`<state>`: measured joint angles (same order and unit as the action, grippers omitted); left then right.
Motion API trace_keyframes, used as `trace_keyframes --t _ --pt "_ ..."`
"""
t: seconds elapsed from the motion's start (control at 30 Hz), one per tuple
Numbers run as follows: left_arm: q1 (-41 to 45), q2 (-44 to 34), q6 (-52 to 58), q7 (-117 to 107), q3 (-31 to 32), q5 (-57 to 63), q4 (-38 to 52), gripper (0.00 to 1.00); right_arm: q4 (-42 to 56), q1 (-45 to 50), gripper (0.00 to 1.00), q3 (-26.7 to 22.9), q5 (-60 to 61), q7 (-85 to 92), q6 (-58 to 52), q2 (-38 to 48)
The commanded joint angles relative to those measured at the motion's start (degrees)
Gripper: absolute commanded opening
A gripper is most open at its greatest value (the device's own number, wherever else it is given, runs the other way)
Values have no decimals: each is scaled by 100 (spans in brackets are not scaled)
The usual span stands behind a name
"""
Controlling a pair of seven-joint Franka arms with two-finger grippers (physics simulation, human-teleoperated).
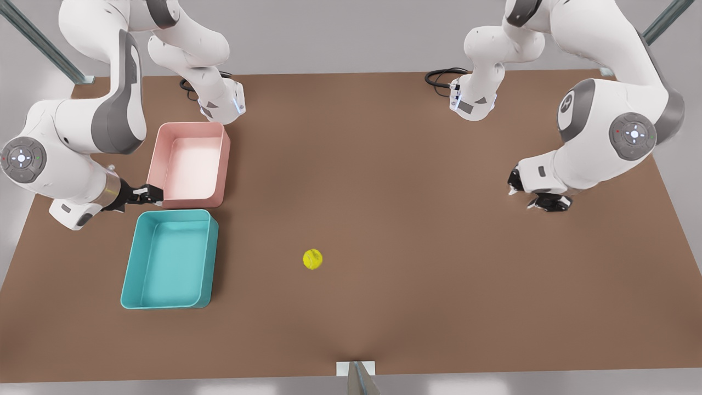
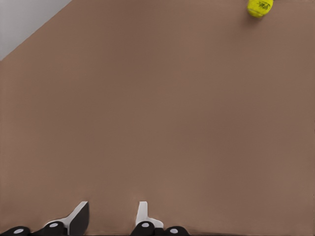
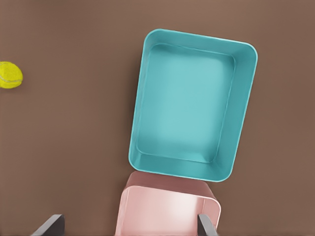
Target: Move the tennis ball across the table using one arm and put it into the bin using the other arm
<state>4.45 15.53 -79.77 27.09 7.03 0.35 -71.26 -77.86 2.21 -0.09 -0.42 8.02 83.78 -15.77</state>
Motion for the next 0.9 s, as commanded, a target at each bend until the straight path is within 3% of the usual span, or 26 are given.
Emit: trace_keyframes --t 0.0,0.03,0.07,0.17,0.37,0.53,0.87 --pt "-14 -252 339 -4335 9 246 -213 100 314 217 100 18 428 -108 383 -565" --pt "-23 -392 348 -4335 -8 246 -388 100 1130 665 100 0 428 -90 832 -1653" --pt "-23 -480 330 -4335 -61 246 -547 100 1404 998 100 -52 350 -509 1061 -2192" --pt "-40 -331 365 -4423 -61 228 -521 100 1317 2345 100 0 103 -2919 2485 -3098" --pt "-67 -208 365 -4862 -52 220 -521 100 1238 2705 100 0 402 -4826 3074 -3178" --pt "-102 -199 374 -4827 -61 220 -530 100 939 2213 100 0 384 -4669 3461 -3186" --pt "-93 -164 392 -4845 -61 228 -530 100 359 2292 100 229 534 -4731 4049 -3265"
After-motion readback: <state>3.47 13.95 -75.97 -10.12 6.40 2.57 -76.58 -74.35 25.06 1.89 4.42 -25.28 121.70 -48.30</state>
